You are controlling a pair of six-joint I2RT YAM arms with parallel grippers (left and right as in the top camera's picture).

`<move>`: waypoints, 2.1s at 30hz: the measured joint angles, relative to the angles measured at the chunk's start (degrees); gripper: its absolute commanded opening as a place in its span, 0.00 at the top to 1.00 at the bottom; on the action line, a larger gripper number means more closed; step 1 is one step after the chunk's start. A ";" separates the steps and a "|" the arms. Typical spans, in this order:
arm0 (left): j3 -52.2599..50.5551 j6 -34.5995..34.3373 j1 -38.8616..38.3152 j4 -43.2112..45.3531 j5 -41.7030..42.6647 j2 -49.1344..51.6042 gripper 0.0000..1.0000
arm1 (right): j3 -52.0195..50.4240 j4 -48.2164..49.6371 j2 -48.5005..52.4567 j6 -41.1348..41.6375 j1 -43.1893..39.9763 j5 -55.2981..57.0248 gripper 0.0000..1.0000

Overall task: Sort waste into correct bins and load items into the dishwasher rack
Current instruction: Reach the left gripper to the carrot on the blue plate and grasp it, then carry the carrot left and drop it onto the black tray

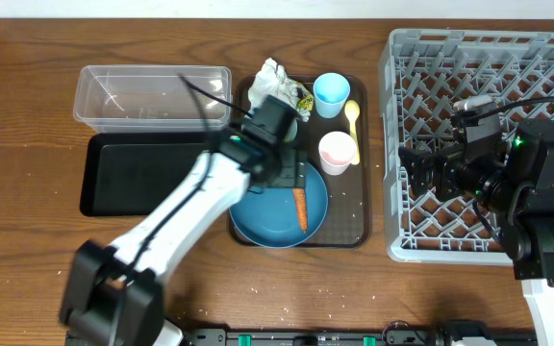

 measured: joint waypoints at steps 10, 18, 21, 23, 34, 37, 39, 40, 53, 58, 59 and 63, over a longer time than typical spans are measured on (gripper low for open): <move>0.00 -7.85 -4.98 1.20 -5.88 8.33 0.19 | -0.02 -0.59 0.00 0.00 0.00 0.04 0.02; -0.02 -8.70 -4.98 3.28 -6.62 11.04 0.32 | 0.00 -1.31 0.00 0.00 0.00 0.04 0.02; -0.02 -7.78 -4.98 3.82 -6.58 11.43 0.35 | -0.02 -1.33 0.00 0.02 0.00 0.04 0.02; -0.02 -6.49 -4.98 4.37 -6.25 11.43 0.35 | 0.00 -1.49 0.00 0.02 0.00 0.04 0.02; -0.02 3.17 -4.98 5.88 -2.91 11.65 0.34 | 0.00 -1.92 0.00 0.02 0.00 0.04 0.02; -0.02 4.09 -4.98 5.92 -2.89 12.76 0.34 | 0.00 -1.95 0.00 0.02 0.00 0.04 0.02; -0.02 4.61 -4.98 5.90 -2.86 13.97 0.35 | -0.02 -1.92 0.00 0.00 0.02 0.04 0.02; -0.04 5.03 -4.98 5.84 -2.91 14.53 0.38 | 0.00 -1.92 0.00 0.02 0.00 0.04 0.02; -0.11 6.82 -4.96 4.22 -2.99 15.47 0.81 | 0.00 -1.97 0.00 0.00 0.00 0.04 0.02; 1.97 6.43 -3.41 -5.44 -2.95 13.68 0.81 | 0.00 -2.03 0.00 0.00 0.00 0.04 0.02; 3.04 6.43 -2.62 -7.61 -2.95 12.68 0.81 | 0.00 -2.05 0.00 0.02 0.00 0.04 0.02; 9.11 6.40 2.60 -13.81 -2.93 5.46 0.81 | 0.00 -2.08 0.00 0.02 0.00 0.04 0.01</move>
